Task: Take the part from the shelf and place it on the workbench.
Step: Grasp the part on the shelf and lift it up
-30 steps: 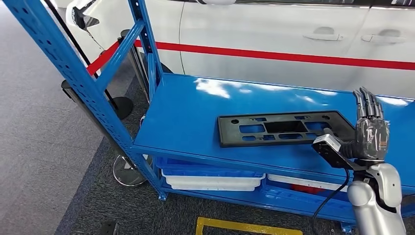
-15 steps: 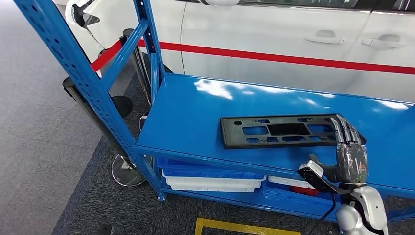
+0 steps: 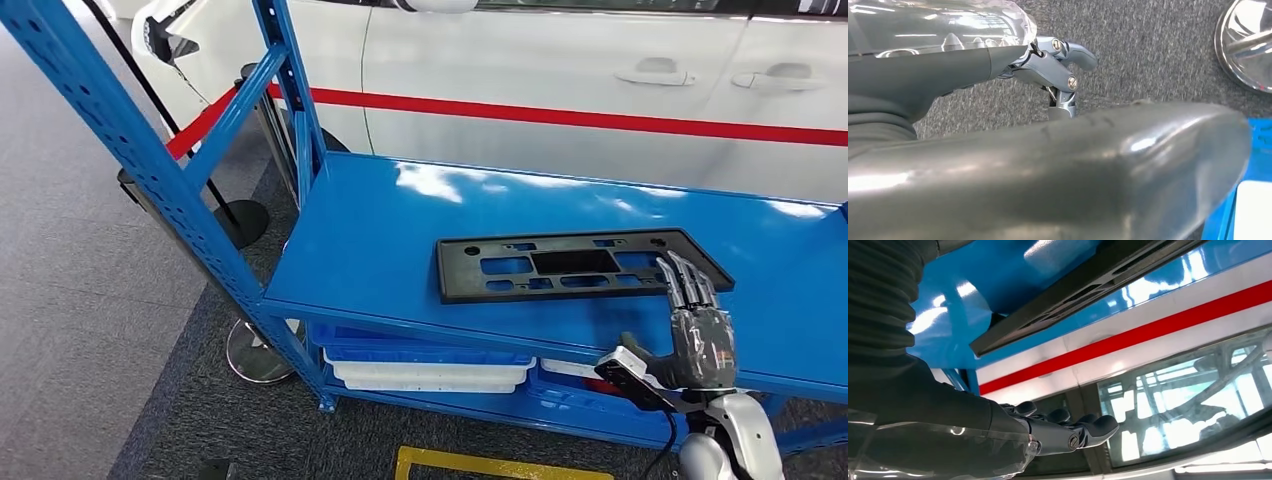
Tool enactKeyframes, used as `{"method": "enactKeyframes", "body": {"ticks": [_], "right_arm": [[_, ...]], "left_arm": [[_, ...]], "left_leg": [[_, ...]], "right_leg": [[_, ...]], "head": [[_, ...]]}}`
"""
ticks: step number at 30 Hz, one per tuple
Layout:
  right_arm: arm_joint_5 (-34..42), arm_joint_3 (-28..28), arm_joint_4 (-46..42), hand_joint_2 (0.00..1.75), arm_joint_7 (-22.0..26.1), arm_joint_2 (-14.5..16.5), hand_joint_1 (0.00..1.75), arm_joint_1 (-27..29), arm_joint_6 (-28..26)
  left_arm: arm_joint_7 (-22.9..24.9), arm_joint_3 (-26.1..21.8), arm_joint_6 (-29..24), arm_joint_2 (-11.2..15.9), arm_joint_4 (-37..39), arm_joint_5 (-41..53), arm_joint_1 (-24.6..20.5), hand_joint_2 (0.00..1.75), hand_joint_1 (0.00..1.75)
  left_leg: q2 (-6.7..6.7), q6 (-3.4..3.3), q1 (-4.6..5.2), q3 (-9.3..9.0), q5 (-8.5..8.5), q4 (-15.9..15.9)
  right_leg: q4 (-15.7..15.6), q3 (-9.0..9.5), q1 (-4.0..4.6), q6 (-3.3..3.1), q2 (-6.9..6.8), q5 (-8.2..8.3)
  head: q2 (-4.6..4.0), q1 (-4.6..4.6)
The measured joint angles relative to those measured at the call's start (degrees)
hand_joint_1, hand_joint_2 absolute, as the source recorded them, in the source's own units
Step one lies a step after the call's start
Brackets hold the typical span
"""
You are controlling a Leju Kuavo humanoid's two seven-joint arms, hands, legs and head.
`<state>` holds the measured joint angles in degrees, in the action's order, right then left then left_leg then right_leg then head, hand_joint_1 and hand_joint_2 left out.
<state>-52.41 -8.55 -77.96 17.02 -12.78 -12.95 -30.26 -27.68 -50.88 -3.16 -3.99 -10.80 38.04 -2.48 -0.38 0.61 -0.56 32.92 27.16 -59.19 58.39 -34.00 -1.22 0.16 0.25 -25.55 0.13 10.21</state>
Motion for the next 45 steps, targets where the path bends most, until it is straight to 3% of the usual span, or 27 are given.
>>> {"method": "enactKeyframes", "body": {"ticks": [2,4,5,6,7,9,11,14,16,19,20,21,22,24,26,28,30,32,34,35,36,37,40,42,45], "right_arm": [[-2.3,-1.7,1.2,1.75,-1.2,0.5,0.00,-1.9,-0.2],[-5.1,-3.2,2.8,1.75,-2.8,1.1,0.00,-3.5,-0.2],[-6.2,-3.8,3.7,1.75,-3.5,1.3,0.00,-4.1,-0.2],[-7.0,-4.4,4.4,1.75,-4.1,1.6,0.00,-4.6,-0.2],[-7.7,-4.8,5.1,1.75,-4.4,1.8,0.00,-5.1,-0.2],[-8.8,-5.5,6.2,1.75,-5.0,2.2,0.00,-6.2,-0.1],[-9.7,-6.0,7.4,1.75,-5.5,2.5,0.00,-7.3,0.2],[-10.8,-6.7,8.9,1.75,-6.6,2.9,0.00,-8.2,0.8],[-11.8,-6.9,9.3,1.75,-7.5,3.0,0.00,-8.4,1.4],[-13.1,-7.2,9.8,1.75,-8.5,3.1,0.00,-8.2,2.4],[-13.4,-7.3,10.1,1.75,-8.8,3.2,0.00,-8.1,2.7],[-13.7,-7.4,10.3,1.75,-8.9,3.3,0.00,-8.0,3.0],[-14.0,-7.5,10.5,1.75,-9.2,3.4,0.00,-8.1,3.2],[-15.2,-7.8,11.1,1.75,-9.8,3.6,0.01,-8.9,3.9],[-17.4,-8.3,12.4,1.75,-10.9,4.3,0.65,-10.2,4.4],[-20.3,-9.0,14.7,1.75,-12.6,5.4,1.48,-11.9,4.7],[-22.6,-9.8,17.4,1.75,-14.0,6.6,1.72,-13.9,4.9],[-23.6,-10.4,19.9,1.75,-14.6,7.9,1.75,-15.8,5.2],[-23.9,-10.9,22.4,1.75,-14.9,9.2,1.75,-17.3,5.3],[-24.0,-11.0,23.8,1.75,-15.0,9.9,1.75,-17.8,5.3],[-24.2,-11.2,24.9,1.75,-15.1,10.5,1.75,-18.2,5.3],[-24.3,-11.3,25.8,1.75,-15.1,11.2,1.75,-18.6,5.2],[-24.5,-11.4,27.7,1.75,-15.3,12.7,1.75,-19.5,5.1],[-24.6,-11.4,28.6,1.75,-15.4,13.3,1.75,-20.1,5.0],[-24.6,-11.5,29.5,1.75,-15.5,13.7,1.75,-20.6,4.9]], "left_arm": [[0.0,0.0,0.0,-0.1,0.0,0.1,-0.1,0.00,0.00],[0.1,0.1,0.1,-0.2,0.0,0.4,-0.2,0.00,0.00],[0.2,0.1,0.1,-0.2,0.0,0.6,-0.2,0.00,0.00],[0.3,0.1,0.2,-0.2,0.0,0.8,-0.2,0.00,0.00],[0.4,0.1,0.2,-0.2,0.0,1.0,-0.3,0.00,0.00],[0.6,0.1,0.4,-0.2,0.0,1.3,-0.4,0.00,0.00],[0.7,0.3,0.6,-0.3,0.0,1.8,-0.7,0.00,0.00],[0.9,1.0,1.1,-0.6,0.0,2.6,-0.9,0.00,0.00],[1.1,1.5,1.5,-0.8,0.0,3.1,-1.1,0.00,0.00],[1.5,2.2,1.9,-1.1,0.0,3.6,-1.4,0.00,0.00],[1.7,2.5,2.0,-1.1,0.0,3.8,-1.5,0.00,0.00],[1.7,2.7,2.0,-1.2,0.0,4.0,-1.5,0.00,0.00],[1.8,2.8,2.1,-1.3,0.0,4.1,-1.5,0.00,0.00],[2.1,3.0,2.2,-1.6,0.0,4.1,-1.6,0.00,0.00],[2.4,3.1,2.3,-1.7,0.0,4.2,-1.8,0.00,0.00],[2.6,3.3,2.5,-1.8,0.0,4.3,-1.9,0.00,0.00],[2.8,3.6,2.6,-1.8,0.0,4.4,-1.9,0.00,0.00],[2.9,3.8,2.7,-1.9,0.0,4.4,-1.9,0.00,0.00],[3.0,4.0,2.7,-2.0,0.0,4.5,-1.8,0.00,0.00],[3.1,4.0,2.7,-2.0,0.0,4.5,-1.6,0.00,0.00],[3.1,4.0,2.7,-2.0,0.0,4.4,-1.5,0.00,0.00],[3.2,4.0,2.7,-2.0,0.0,4.4,-1.4,0.00,0.00],[3.3,4.0,2.7,-2.0,0.0,4.4,-1.4,0.00,0.00],[3.3,4.0,2.7,-2.1,0.0,4.4,-1.3,0.00,0.00],[3.3,4.0,2.7,-2.3,0.0,4.4,-1.1,0.00,0.00]], "left_leg": [[0.04,0.42,-0.14,2.28,3.02,-5.2],[0.05,0.64,-0.17,5.93,6.35,-13.0],[0.05,0.66,-0.17,7.10,6.81,-15.3],[0.05,0.58,-0.15,7.29,6.16,-15.5],[0.05,0.38,-0.13,6.25,4.40,-13.1],[0.05,-0.29,0.00,2.66,0.58,-5.3],[0.05,-0.88,0.27,0.49,-0.90,-0.3],[0.03,-1.61,0.32,0.17,-1.24,0.8],[0.05,-2.24,0.01,-0.09,-1.72,1.5],[0.07,-2.60,-0.04,-0.06,-1.89,1.6],[0.07,-2.59,-0.03,-0.03,-1.86,1.6],[0.06,-2.55,-0.04,-0.03,-1.82,1.5],[0.05,-2.46,-0.05,-0.07,-1.74,1.4],[0.03,-2.07,-0.03,-0.11,-1.45,1.1],[0.04,-1.47,0.17,0.08,-1.17,0.8],[0.06,-0.83,0.28,0.20,-1.14,0.8],[0.09,-0.14,0.10,0.39,-0.75,0.4],[0.10,0.41,-0.07,2.03,1.61,-3.4],[0.11,0.71,-0.13,5.50,5.13,-11.0],[0.12,0.79,-0.15,7.04,6.11,-14.1],[0.12,0.78,-0.14,7.76,6.01,-15.4],[0.12,0.67,-0.13,7.45,4.85,-14.5],[0.12,-0.33,0.07,2.62,-0.56,-3.5],[0.09,-0.84,0.35,0.95,-1.56,0.4],[0.07,-1.48,0.28,0.67,-1.90,1.0]], "right_leg": [[-0.2,0.02,-0.01,-0.72,-0.07,0.13],[-0.1,-0.01,0.26,-1.03,-0.14,0.11],[-0.1,0.00,0.40,-1.09,-0.18,0.09],[0.0,0.01,0.51,-1.11,-0.21,0.07],[0.0,0.05,0.59,-1.10,-0.22,0.04],[0.2,0.10,0.75,-0.96,-0.21,-0.06],[0.3,-0.04,0.91,-0.53,-0.19,-0.10],[0.2,-0.12,0.87,0.44,-0.22,-0.02],[2.1,-0.85,0.76,1.06,-0.22,-1.44],[11.9,-5.58,0.43,1.73,-0.22,-6.29],[14.6,-6.96,0.33,1.91,-0.22,-6.98],[15.3,-7.42,0.22,2.04,-0.23,-6.56],[13.8,-6.76,0.10,2.11,-0.24,-5.10],[6.5,-3.20,-0.10,2.02,-0.25,-1.39],[1.4,-0.84,0.08,1.44,-0.16,0.19],[0.6,-0.72,0.37,0.63,-0.05,0.16],[0.3,-0.69,0.28,-0.16,-0.05,0.36],[0.0,-0.62,0.16,-0.91,-0.17,0.52],[0.1,-0.62,0.34,-1.31,-0.27,0.45],[0.1,-0.61,0.45,-1.40,-0.27,0.42],[0.1,-0.60,0.56,-1.45,-0.25,0.38],[0.2,-0.56,0.64,-1.47,-0.20,0.34],[0.3,-0.34,0.91,-1.24,-0.11,0.12],[0.3,-0.41,1.03,-0.76,-0.14,0.12],[0.2,-0.35,1.02,0.17,-0.13,0.08]], "head": [[-0.01,0.01],[-0.01,0.02],[-0.01,0.02],[-0.01,0.02],[-0.01,0.02],[-0.01,0.02],[0.00,0.02],[0.00,0.01],[-0.01,0.00],[-0.01,-0.01],[-0.01,-0.01],[0.00,-0.01],[0.00,-0.01],[0.00,-0.01],[0.00,0.01],[0.00,0.01],[-0.01,0.01],[-0.01,0.02],[-0.01,0.02],[-0.01,0.02],[-0.01,0.02],[-0.01,0.02],[-0.02,0.02],[-0.01,0.02],[0.01,0.01]]}}
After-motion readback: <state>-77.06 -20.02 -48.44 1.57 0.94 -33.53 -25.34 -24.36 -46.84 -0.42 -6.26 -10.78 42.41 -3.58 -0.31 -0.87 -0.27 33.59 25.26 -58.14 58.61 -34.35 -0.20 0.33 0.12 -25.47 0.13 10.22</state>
